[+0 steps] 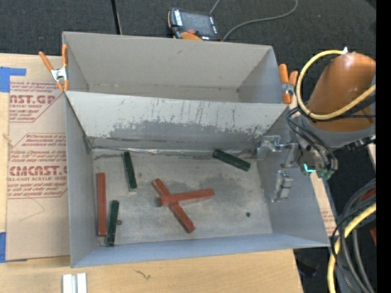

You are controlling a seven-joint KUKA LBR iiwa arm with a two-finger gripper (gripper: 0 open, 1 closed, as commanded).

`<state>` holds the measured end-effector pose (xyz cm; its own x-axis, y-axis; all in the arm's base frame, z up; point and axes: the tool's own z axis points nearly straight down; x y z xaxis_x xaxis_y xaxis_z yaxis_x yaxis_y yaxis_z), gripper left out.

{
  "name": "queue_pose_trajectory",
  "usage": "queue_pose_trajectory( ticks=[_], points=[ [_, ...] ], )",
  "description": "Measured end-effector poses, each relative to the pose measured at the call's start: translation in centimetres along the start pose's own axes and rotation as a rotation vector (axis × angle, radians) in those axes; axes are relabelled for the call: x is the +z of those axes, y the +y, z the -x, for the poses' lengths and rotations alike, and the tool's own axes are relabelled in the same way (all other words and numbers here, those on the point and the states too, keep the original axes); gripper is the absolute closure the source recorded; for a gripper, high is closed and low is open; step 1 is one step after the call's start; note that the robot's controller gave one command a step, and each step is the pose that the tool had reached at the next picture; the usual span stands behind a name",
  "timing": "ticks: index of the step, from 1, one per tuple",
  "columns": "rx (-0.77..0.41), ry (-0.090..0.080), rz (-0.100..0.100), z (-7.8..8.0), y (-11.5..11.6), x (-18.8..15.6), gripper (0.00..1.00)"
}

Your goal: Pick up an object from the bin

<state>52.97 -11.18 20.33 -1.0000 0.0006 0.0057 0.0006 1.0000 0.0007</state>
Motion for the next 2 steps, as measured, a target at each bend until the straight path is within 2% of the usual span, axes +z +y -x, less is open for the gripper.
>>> queue_pose_trajectory(
  ticks=[1,2],
  points=[
    [-0.045,-0.002,0.003,4.41,9.64,12.61,0.00],
    [-0.040,-0.007,-0.001,4.51,9.23,12.15,1.00]
  ],
)
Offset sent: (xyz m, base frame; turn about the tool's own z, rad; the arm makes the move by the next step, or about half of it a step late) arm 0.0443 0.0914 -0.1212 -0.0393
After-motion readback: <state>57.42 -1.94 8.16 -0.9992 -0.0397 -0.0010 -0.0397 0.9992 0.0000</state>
